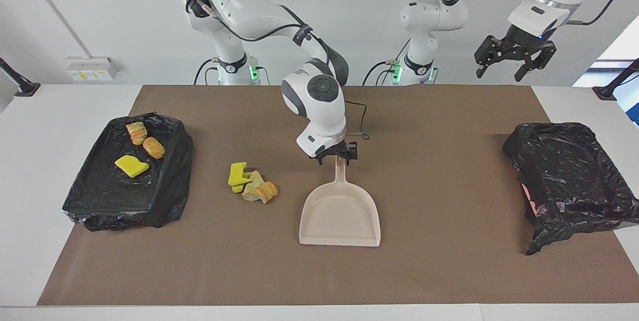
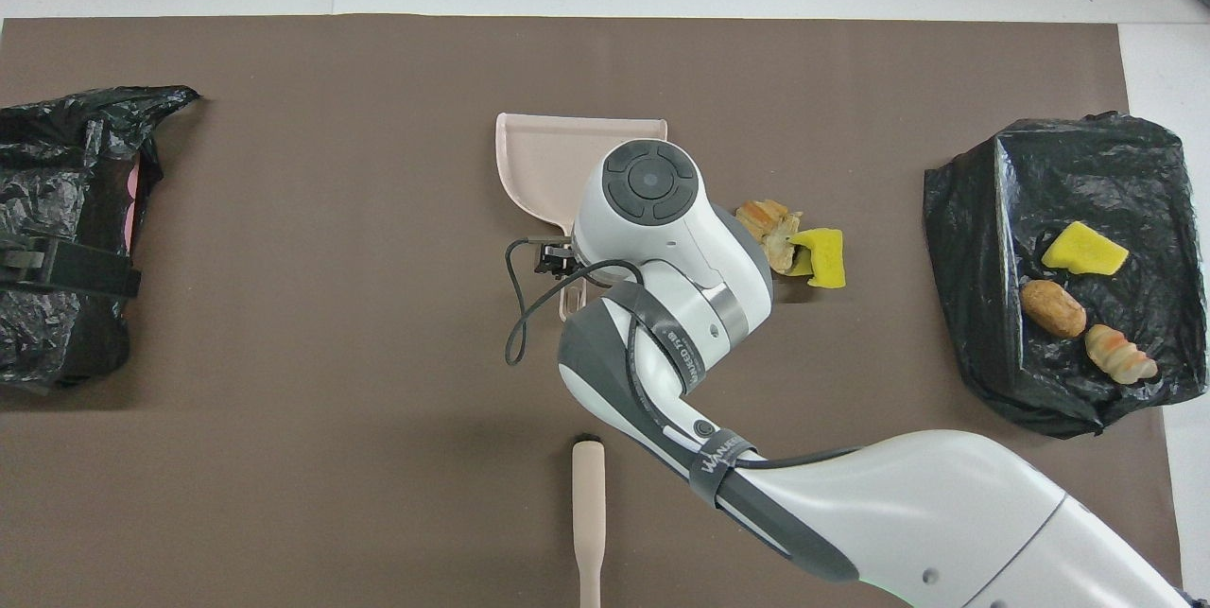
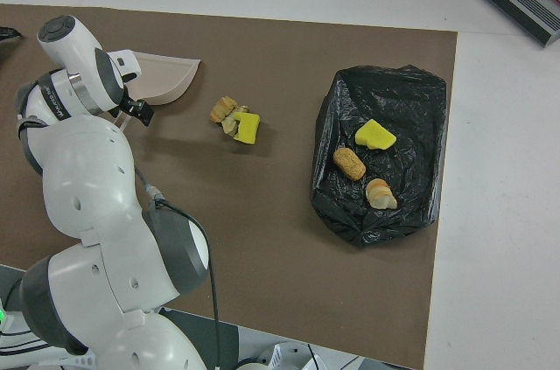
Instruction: Sweep and dump trash in bin
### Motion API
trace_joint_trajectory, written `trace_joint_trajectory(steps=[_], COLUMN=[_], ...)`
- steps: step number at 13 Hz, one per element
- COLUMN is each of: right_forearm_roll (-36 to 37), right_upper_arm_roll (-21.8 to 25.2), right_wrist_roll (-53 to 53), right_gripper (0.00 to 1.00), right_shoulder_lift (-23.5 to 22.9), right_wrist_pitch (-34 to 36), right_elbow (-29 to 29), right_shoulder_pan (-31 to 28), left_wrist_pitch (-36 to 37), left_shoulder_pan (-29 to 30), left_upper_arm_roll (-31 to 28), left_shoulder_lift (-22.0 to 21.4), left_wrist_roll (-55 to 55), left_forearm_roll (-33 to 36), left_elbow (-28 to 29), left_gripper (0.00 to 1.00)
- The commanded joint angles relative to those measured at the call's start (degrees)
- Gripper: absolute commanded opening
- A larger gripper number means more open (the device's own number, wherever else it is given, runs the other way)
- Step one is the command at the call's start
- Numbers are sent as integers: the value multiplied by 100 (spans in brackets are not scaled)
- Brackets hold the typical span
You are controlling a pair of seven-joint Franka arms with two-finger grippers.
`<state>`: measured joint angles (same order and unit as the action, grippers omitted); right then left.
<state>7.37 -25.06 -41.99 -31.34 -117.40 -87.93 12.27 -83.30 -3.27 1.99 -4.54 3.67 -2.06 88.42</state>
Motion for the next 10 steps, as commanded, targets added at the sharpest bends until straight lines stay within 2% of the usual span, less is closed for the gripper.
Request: trace_joint_trajectory(steps=[1,4,6,8,10], right_forearm_roll=[-139,-700,-894,-1201,-1693], right_upper_arm_roll=[-87,-96,-104,-104,-104], right_wrist_roll=[148,121,-1,-334,-477], right_gripper=[100,100,100,100,100], right_shoulder_lift=[698,1365,1875,2323,2929], right_wrist_pitch=[706,1585,2183,2274,1959], right_elbow=[-137,-198,-460,-977,-1881], right_shoulder_pan=[-67,-41,47,283,407], left_wrist_pitch=[95,8,-299,-432,-589], left_shoulder_pan=[89,98,150,160,177], left_upper_arm_roll=[56,74,275,459,767], left_shoulder_lift=[23,206,408,803,1269], left_wrist_roll=[37,37,20,2,-59], left_forearm_roll=[-5,-22,-13,-5,126], left_elbow=[-123,-149,-211,-472,-798], left_gripper=[100,100,100,100,100])
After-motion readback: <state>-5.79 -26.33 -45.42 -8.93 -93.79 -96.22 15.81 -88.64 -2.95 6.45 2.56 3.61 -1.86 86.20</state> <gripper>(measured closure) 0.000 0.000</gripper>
